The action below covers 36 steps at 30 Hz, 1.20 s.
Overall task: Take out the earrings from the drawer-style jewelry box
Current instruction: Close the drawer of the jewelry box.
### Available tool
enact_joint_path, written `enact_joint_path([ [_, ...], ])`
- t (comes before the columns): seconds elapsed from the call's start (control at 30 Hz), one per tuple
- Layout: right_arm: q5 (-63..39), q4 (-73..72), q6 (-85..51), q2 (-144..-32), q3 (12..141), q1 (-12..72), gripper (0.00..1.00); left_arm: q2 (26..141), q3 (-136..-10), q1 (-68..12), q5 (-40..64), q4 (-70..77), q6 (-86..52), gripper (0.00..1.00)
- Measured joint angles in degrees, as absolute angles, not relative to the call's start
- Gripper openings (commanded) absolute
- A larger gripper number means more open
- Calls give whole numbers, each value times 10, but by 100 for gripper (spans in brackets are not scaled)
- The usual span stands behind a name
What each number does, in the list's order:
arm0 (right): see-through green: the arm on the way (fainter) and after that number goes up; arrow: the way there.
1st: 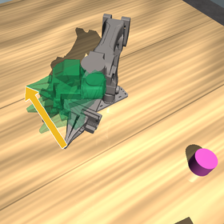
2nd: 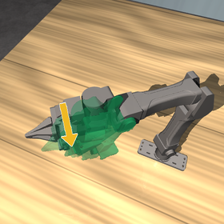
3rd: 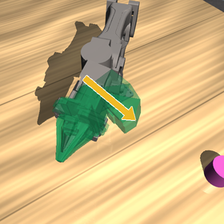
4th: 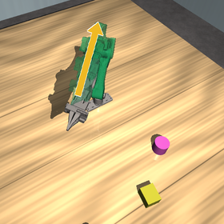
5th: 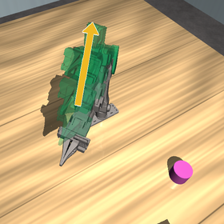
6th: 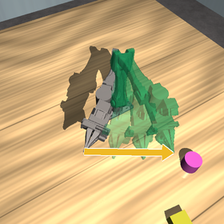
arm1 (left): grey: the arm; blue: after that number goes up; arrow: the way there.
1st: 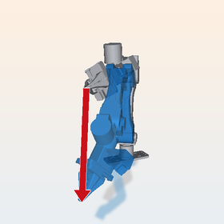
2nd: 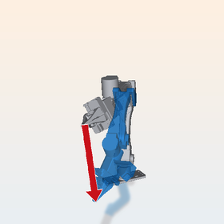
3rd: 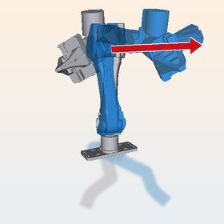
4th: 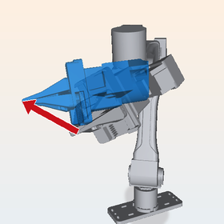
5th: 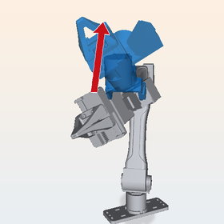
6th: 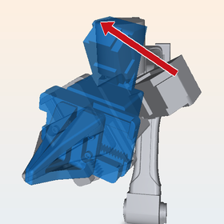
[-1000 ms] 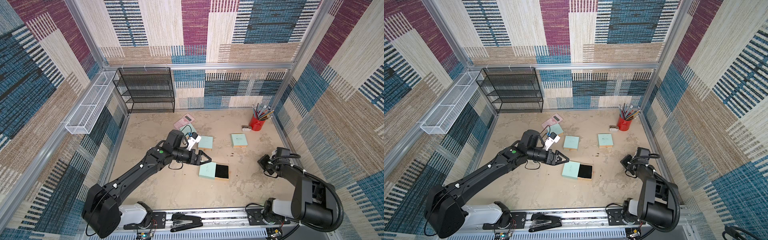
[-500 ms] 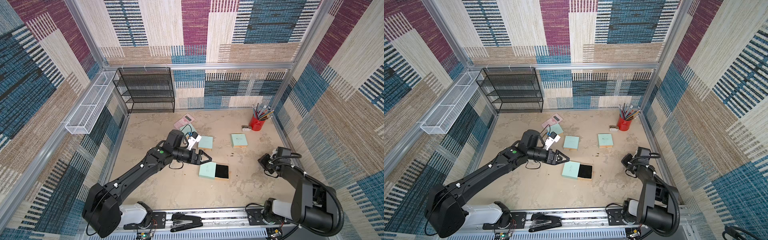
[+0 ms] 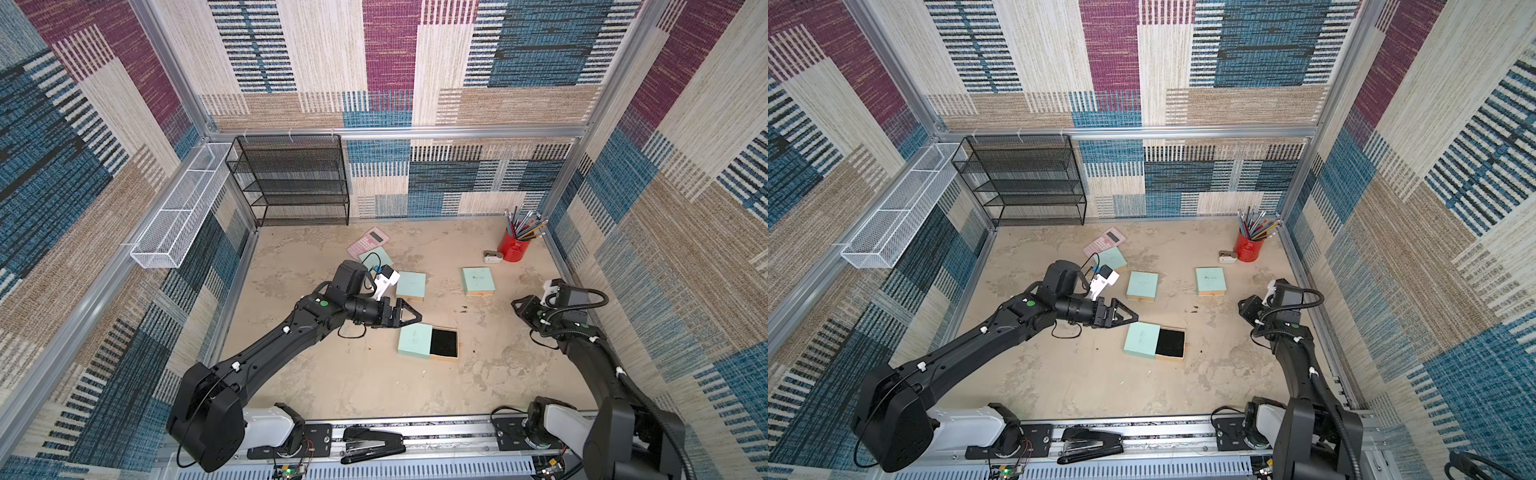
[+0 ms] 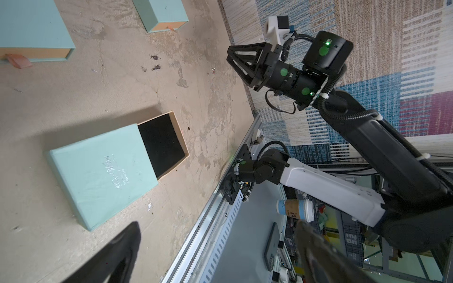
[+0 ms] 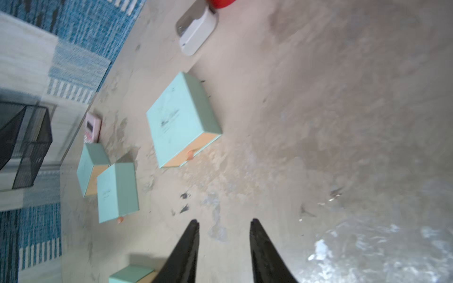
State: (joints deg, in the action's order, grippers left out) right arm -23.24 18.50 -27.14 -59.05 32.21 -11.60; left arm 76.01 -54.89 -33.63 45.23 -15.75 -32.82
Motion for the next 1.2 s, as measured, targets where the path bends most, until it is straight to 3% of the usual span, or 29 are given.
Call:
enact_joint_path([
  [0.27,-265,234,-327,-472,272,36,88,765,-512,-317,437,-136,-350,98],
  [0.4,-275,210,-382,-465,217,134,99,789,-458,-292,441,-85,-399,99],
  [0.7,-279,59,-463,-560,165,266,99,881,-399,-274,447,50,-499,99],
  [1.2,-258,-15,-488,-564,151,274,100,972,-403,-295,469,196,-569,99],
])
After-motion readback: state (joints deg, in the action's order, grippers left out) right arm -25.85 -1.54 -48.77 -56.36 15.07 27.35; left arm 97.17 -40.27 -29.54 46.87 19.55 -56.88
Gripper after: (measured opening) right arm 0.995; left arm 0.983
